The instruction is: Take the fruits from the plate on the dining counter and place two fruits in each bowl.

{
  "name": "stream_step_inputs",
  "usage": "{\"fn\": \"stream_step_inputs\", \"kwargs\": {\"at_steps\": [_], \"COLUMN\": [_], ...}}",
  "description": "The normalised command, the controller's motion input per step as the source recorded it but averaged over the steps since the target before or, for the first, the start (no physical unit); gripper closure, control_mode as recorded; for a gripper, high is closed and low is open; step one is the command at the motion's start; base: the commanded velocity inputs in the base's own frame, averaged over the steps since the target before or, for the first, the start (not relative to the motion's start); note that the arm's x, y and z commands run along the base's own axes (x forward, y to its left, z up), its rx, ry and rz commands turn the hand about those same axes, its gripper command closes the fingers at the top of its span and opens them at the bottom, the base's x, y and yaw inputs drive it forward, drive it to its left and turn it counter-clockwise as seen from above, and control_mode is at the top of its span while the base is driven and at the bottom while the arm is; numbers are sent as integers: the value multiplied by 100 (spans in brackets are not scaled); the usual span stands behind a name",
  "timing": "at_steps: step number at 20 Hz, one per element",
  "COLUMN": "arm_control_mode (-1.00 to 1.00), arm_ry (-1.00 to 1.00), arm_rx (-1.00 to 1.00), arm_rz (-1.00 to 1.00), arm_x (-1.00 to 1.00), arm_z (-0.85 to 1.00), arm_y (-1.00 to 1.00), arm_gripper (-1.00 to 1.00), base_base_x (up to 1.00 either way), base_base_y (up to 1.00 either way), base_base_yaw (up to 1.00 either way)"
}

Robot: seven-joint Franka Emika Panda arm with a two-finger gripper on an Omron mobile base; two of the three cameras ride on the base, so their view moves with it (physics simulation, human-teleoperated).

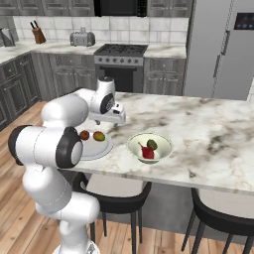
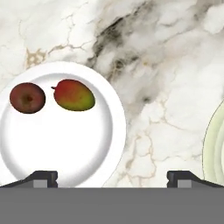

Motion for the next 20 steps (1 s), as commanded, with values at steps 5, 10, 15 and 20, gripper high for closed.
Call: {"fn": "stream_step_inputs", "kwargs": {"at_steps": [5,10,15,20], "arm_control_mode": [-100,-100,-100,-100], "arm_ry": [0,0,1,0], "arm_rx": [0,0,0,0], "arm_rz": [57,41,8,3], "arm_x": [0,4,30,30], "arm_z": [-20,-18,0,-19], "arm_y": [32,54,13,0], "arm_gripper": [-100,-100,-100,-100], "base_base_x": [0,0,0,0], "base_base_y": [0,0,0,0], "base_base_yaw": [0,0,0,0]}}
